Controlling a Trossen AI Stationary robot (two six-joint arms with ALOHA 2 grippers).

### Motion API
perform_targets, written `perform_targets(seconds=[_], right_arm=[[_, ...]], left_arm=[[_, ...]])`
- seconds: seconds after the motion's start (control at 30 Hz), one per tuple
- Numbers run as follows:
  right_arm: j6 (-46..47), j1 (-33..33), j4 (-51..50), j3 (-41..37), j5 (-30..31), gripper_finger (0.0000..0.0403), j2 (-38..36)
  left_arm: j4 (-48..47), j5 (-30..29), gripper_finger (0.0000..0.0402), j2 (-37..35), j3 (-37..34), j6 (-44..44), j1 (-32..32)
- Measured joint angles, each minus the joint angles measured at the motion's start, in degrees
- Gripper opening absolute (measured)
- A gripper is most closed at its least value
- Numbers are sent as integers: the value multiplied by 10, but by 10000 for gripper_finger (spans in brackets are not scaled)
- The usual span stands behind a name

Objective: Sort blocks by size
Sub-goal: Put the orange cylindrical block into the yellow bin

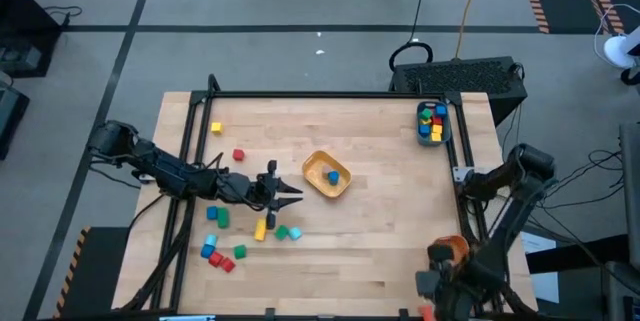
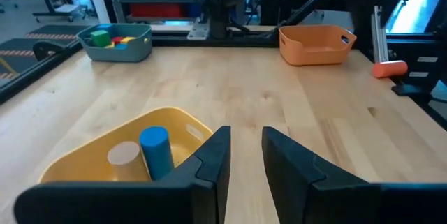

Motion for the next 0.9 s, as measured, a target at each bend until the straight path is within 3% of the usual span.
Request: perform_targets(seconds=[0.17, 0.3, 0.37, 0.47, 0.53, 0.67, 0.73, 0.83, 0.9], right_arm=[[84, 23, -8, 88, -38, 191, 65], [184, 34, 157, 97, -84, 159, 115], [198, 38, 264, 97, -87, 136, 146], [201, 39, 345, 97, -87, 100, 195], [192, 39, 338, 97, -97, 80, 226], [197, 34, 226, 95, -166, 53, 268], [208, 34, 212, 94, -131, 49, 258], [216, 34, 224, 98, 6, 52, 213], [235, 33, 205, 98, 47, 54, 190]], left_arm=[[-1, 0, 87, 0, 0, -3, -3], [-4, -1, 87, 0, 0, -15, -17], [-4, -1, 87, 0, 0, -18, -29], [-4, -1, 87, 0, 0, -17, -49], [-3, -4, 87, 0, 0, -18, -60], [-3, -5, 87, 0, 0, -20, -83], [-3, -7, 87, 0, 0, -28, -93], [-4, -8, 87, 0, 0, -35, -107], [-5, -22, 87, 0, 0, -35, -117]])
